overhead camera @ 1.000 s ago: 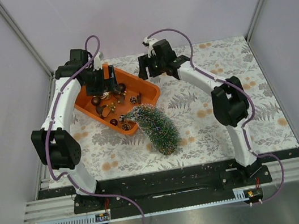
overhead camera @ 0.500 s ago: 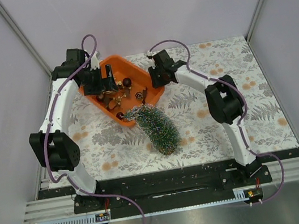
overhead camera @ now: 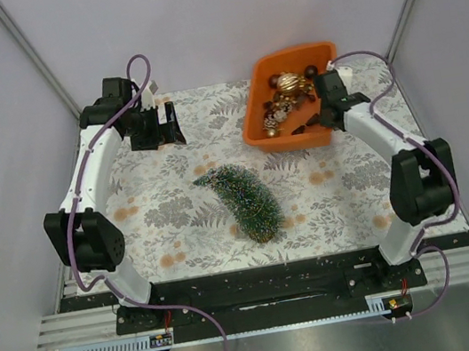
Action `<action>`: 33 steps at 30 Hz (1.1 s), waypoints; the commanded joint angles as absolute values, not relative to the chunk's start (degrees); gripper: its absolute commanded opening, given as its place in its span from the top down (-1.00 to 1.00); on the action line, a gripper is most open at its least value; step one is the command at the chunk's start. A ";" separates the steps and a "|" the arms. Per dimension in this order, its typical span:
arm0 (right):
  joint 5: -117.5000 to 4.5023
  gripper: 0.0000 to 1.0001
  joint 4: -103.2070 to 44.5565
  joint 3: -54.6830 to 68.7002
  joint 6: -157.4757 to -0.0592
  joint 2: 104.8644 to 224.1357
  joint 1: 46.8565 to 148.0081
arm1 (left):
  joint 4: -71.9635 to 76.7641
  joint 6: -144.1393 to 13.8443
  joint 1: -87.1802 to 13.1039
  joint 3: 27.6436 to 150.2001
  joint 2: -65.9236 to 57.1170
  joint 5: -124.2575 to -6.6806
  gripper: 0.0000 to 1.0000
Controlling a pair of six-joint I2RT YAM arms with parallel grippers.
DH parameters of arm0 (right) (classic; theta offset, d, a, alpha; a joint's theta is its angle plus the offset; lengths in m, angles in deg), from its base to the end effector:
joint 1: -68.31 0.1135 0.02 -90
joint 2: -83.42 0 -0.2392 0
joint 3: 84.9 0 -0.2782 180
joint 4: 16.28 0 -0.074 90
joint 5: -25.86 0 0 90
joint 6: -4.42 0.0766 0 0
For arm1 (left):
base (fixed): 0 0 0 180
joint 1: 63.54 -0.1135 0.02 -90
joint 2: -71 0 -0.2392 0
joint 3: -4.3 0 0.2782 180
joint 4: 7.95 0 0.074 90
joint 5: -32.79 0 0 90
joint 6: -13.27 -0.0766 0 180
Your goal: Decorate the small christmas tree
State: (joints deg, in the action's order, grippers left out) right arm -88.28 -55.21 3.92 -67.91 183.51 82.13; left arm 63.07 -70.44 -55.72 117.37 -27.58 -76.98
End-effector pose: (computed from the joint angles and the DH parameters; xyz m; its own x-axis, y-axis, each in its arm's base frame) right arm 0.4283 0.0731 0.1992 -0.6711 0.1202 -0.7316 0.2648 0.9605 -0.0851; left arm 0.3983 -0.0809 0.2978 -0.8557 0.0135 -0.5173 0.2204 0.9139 -0.3409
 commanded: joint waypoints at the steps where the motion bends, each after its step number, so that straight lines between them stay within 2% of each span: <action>1: -94.12 0.35 -60.18 8.18 -63.88 173.61 79.73 | 61.72 -70.57 -56.07 116.60 -24.27 -79.18 -0.98; 7: -89.64 0.15 -66.08 17.51 -59.05 165.08 79.56 | 61.72 -70.84 -56.07 115.54 -23.83 -79.79 -0.98; 10: -88.49 -0.07 -67.66 19.62 -56.50 162.53 79.47 | 61.63 -70.93 -56.07 115.37 -23.48 -80.06 -0.98; 15: -82.53 -0.08 -61.36 16.83 -55.17 162.07 79.47 | 61.72 -71.19 -56.07 114.93 -23.30 -80.24 -0.98; 19: -79.70 -0.07 -59.15 6.38 -53.86 172.87 81.48 | 61.63 -71.36 -56.07 114.84 -23.13 -80.15 -0.98; 23: -78.99 -0.06 -52.56 1.44 -51.84 182.36 84.65 | 61.72 -71.98 -56.07 114.58 -22.69 -79.09 -0.98; 27: -78.21 -0.03 -53.51 -3.22 -51.22 190.54 86.41 | 61.72 -72.07 -56.24 114.40 -22.95 -78.57 -0.98; 29: -77.15 0.00 -53.87 -1.57 -51.30 191.00 87.20 | 61.72 -72.16 -56.15 114.49 -23.22 -78.83 -0.98; 33: -74.08 0.03 -48.87 12.11 -49.21 184.25 88.69 | 61.72 -72.16 -56.15 114.93 -23.92 -78.83 -0.98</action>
State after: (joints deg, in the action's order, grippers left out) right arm -77.20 -52.59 3.16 -52.15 191.56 87.42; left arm 63.09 -71.32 -55.75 114.57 -25.68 -78.90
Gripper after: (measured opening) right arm 0.498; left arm 0.988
